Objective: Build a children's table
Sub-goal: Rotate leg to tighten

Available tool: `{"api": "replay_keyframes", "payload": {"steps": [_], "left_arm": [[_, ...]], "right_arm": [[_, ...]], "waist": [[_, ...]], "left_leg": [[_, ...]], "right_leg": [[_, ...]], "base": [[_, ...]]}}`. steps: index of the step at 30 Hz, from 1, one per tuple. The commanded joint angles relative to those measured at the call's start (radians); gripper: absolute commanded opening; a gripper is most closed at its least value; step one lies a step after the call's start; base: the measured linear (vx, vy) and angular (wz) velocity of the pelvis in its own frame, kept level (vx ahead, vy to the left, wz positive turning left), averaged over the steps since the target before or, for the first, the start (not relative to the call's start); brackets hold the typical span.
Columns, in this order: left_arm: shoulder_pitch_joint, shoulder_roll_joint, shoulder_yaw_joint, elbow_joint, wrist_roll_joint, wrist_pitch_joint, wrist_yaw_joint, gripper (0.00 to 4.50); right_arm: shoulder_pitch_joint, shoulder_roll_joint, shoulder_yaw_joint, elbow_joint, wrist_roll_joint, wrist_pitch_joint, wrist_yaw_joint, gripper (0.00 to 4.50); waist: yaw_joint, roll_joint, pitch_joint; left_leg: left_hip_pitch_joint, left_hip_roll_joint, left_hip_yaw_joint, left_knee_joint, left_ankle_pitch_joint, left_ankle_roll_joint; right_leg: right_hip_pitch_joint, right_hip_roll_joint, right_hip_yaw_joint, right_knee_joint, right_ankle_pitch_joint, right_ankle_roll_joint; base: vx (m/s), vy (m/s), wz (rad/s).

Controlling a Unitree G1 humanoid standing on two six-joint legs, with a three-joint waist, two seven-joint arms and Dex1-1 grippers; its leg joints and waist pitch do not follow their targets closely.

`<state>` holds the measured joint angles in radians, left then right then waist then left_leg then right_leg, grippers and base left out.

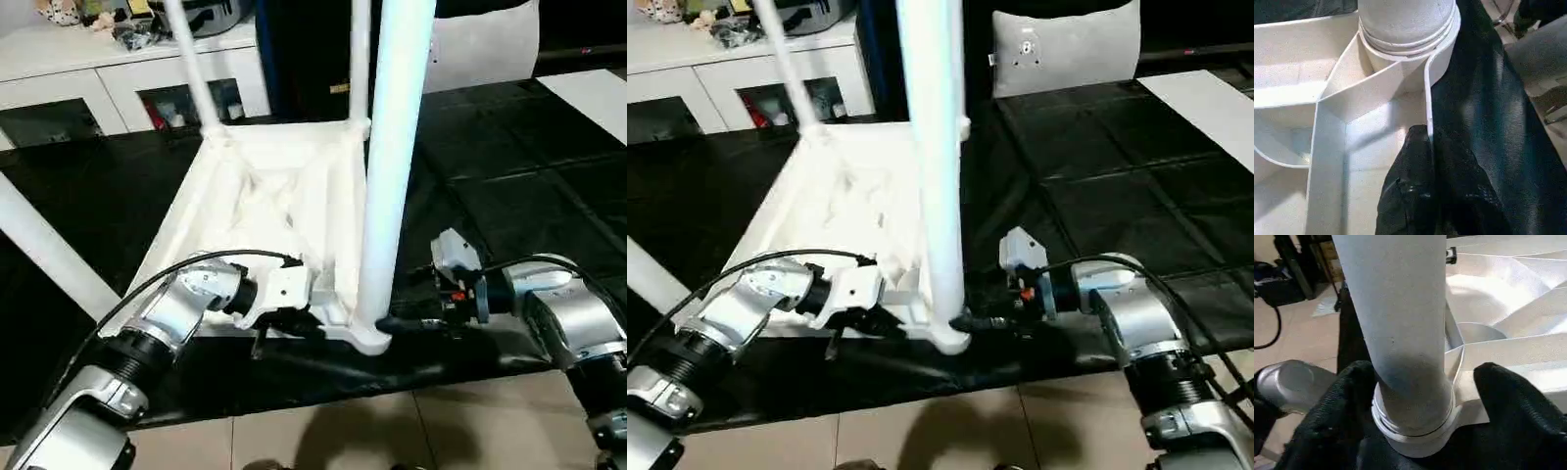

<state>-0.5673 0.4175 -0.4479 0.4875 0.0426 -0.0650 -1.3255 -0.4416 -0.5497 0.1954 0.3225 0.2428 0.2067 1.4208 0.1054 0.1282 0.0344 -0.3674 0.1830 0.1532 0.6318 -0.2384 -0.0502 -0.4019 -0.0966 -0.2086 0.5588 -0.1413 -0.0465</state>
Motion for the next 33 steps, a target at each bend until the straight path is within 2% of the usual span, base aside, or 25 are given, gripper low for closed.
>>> {"api": "replay_keyframes", "payload": {"steps": [1, 3, 5, 6, 13, 17, 22, 23, 24, 25, 26, 27, 28, 29, 30, 31, 32, 33], "left_arm": [[0.005, 0.004, -0.035, -0.016, 0.014, -0.021, -0.041, 0.00], [0.006, -0.001, -0.037, -0.012, 0.014, -0.024, -0.041, 0.00], [0.006, -0.002, -0.038, -0.012, 0.014, -0.025, -0.040, 0.00], [0.006, -0.002, -0.038, -0.011, 0.013, -0.026, -0.042, 0.00], [0.005, -0.003, -0.039, -0.012, 0.011, -0.026, -0.050, 0.00], [0.006, -0.004, -0.038, -0.013, 0.012, -0.022, -0.047, 0.00], [0.023, -0.021, -0.006, -0.029, -0.029, 0.034, -0.030, 0.00], [0.023, -0.034, 0.007, -0.035, -0.037, 0.057, -0.005, 0.00], [0.019, -0.055, 0.024, -0.039, -0.043, 0.087, 0.036, 0.00], [0.016, -0.065, 0.032, -0.040, -0.045, 0.100, 0.056, 0.00], [0.014, -0.072, 0.036, -0.039, -0.043, 0.108, 0.070, 0.00], [0.005, -0.091, 0.045, -0.032, -0.035, 0.133, 0.115, 0.00], [-0.006, -0.111, 0.053, -0.018, -0.024, 0.153, 0.160, 0.00], [-0.022, -0.144, 0.062, 0.003, -0.004, 0.196, 0.229, 0.00], [-0.023, -0.146, 0.063, 0.004, -0.003, 0.199, 0.233, 0.00], [-0.043, -0.184, 0.085, 0.032, 0.013, 0.238, 0.323, 0.00], [-0.043, -0.184, 0.085, 0.032, 0.013, 0.238, 0.323, 0.00], [-0.078, -0.235, 0.120, 0.079, 0.028, 0.282, 0.451, 0.00]], "right_arm": [[-0.015, 0.002, 0.005, -0.005, 0.016, 0.008, 0.016, 3.29], [-0.013, 0.019, -0.005, -0.005, 0.023, 0.009, 0.005, 3.15], [-0.012, 0.023, -0.004, -0.005, 0.022, 0.004, 0.002, 3.05], [-0.012, 0.025, -0.003, -0.005, 0.023, 0.004, 0.001, 2.96], [-0.008, 0.063, 0.006, -0.014, 0.037, 0.020, -0.009, 2.27], [0.003, 0.073, 0.012, -0.025, 0.039, 0.031, -0.008, 2.02], [0.026, 0.117, -0.023, -0.072, 0.062, 0.105, -0.127, 1.93], [0.031, 0.135, -0.028, -0.083, 0.054, 0.120, -0.172, 1.93], [0.039, 0.160, -0.032, -0.098, 0.041, 0.139, -0.234, 1.93], [0.042, 0.171, -0.033, -0.105, 0.034, 0.145, -0.260, 1.93], [0.042, 0.180, -0.035, -0.105, 0.028, 0.151, -0.281, 1.93], [0.039, 0.208, -0.041, -0.099, 0.008, 0.167, -0.349, 1.93], [0.029, 0.240, -0.048, -0.085, -0.016, 0.187, -0.427, 1.93], [0.010, 0.294, -0.062, -0.058, -0.056, 0.216, -0.560, 1.93], [0.009, 0.298, -0.062, -0.057, -0.058, 0.218, -0.569, 1.93], [-0.015, 0.349, -0.085, -0.024, -0.086, 0.241, -0.696, 1.93], [-0.015, 0.349, -0.085, -0.024, -0.086, 0.241, -0.696, 1.93], [-0.055, 0.412, -0.118, 0.045, -0.115, 0.233, -0.855, 1.93]], "waist": [[-0.004, -0.021, -0.073], [-0.003, -0.018, -0.074], [-0.003, -0.019, -0.074], [-0.002, -0.015, -0.074], [-0.002, -0.014, -0.073], [-0.003, -0.016, -0.073], [-0.003, -0.016, -0.072], [-0.005, -0.012, -0.071], [-0.013, -0.013, -0.067], [-0.021, -0.015, -0.064], [-0.027, -0.015, -0.063], [-0.031, -0.012, -0.060], [-0.045, -0.007, -0.055], [-0.063, -0.008, -0.052], [-0.075, -0.010, -0.050], [-0.106, -0.002, -0.049], [-0.106, -0.002, -0.049], [-0.138, 0.010, -0.046]], "left_leg": [[0.000, 0.055, -0.017, -0.068, -0.069, 0.116], [-0.001, 0.054, -0.018, -0.068, -0.067, 0.113], [0.000, 0.054, -0.017, -0.068, -0.069, 0.112], [0.000, 0.054, -0.018, -0.068, -0.069, 0.111], [0.000, 0.053, -0.018, -0.069, -0.087, 0.101], [0.000, 0.055, -0.019, -0.070, -0.082, 0.100], [0.000, 0.054, -0.018, -0.071, -0.074, 0.096], [-0.001, 0.053, -0.018, -0.071, -0.079, 0.092], [0.001, 0.053, -0.017, -0.073, -0.094, 0.081], [0.002, 0.047, -0.017, -0.074, -0.118, 0.065], [0.009, 0.039, -0.013, -0.071, -0.137, 0.057], [0.009, 0.036, -0.013, -0.071, -0.146, 0.056], [0.008, 0.035, -0.015, -0.071, -0.164, 0.046], [0.012, 0.030, -0.016, -0.069, -0.197, 0.032], [0.009, 0.028, -0.019, -0.069, -0.209, 0.025], [0.009, 0.035, -0.029, -0.070, -0.268, 0.023], [0.009, 0.035, -0.029, -0.070, -0.268, 0.023], [0.003, 0.060, -0.044, -0.081, -0.340, 0.029]], "right_leg": [[0.066, -0.073, 0.071, -0.069, -0.349, -0.015], [0.066, -0.073, 0.070, -0.068, -0.344, -0.016], [0.066, -0.073, 0.070, -0.069, -0.342, -0.016], [0.066, -0.073, 0.070, -0.068, -0.341, -0.017], [0.067, -0.072, 0.068, -0.071, -0.354, -0.014], [0.067, -0.072, 0.068, -0.071, -0.351, -0.009], [0.067, -0.072, 0.068, -0.073, -0.358, -0.006], [0.067, -0.072, 0.067, -0.073, -0.365, -0.005], [0.066, -0.070, 0.067, -0.080, -0.386, 0.004], [0.067, -0.070, 0.061, -0.085, -0.424, 0.016], [0.062, -0.067, 0.056, -0.095, -0.465, 0.034], [0.063, -0.067, 0.053, -0.100, -0.486, 0.042], [0.063, -0.062, 0.046, -0.108, -0.517, 0.057], [0.062, -0.059, 0.035, -0.119, -0.549, 0.076], [0.066, -0.058, 0.029, -0.120, -0.554, 0.085], [0.075, -0.055, 0.012, -0.131, -0.579, 0.122], [0.075, -0.055, 0.012, -0.131, -0.579, 0.122], [0.087, -0.060, 0.010, -0.121, -0.551, 0.121]], "base": [[0.000, 0.000, 0.00], [0.000, 0.000, 0.00], [0.000, 0.000, 0.00], [0.000, 0.000, 0.00], [0.000, 0.000, 0.00], [0.000, 0.000, 0.00], [0.000, 0.000, 0.00], [0.000, 0.000, 0.00], [0.000, 0.000, 0.00], [0.000, 0.000, 0.00], [0.000, 0.000, 0.00], [0.000, 0.000, 0.00], [0.000, 0.000, 0.00], [0.000, 0.000, 0.00], [0.000, 0.000, 0.00], [0.000, 0.000, 0.00], [0.000, 0.000, 0.00], [0.000, 0.000, 0.00]]}}
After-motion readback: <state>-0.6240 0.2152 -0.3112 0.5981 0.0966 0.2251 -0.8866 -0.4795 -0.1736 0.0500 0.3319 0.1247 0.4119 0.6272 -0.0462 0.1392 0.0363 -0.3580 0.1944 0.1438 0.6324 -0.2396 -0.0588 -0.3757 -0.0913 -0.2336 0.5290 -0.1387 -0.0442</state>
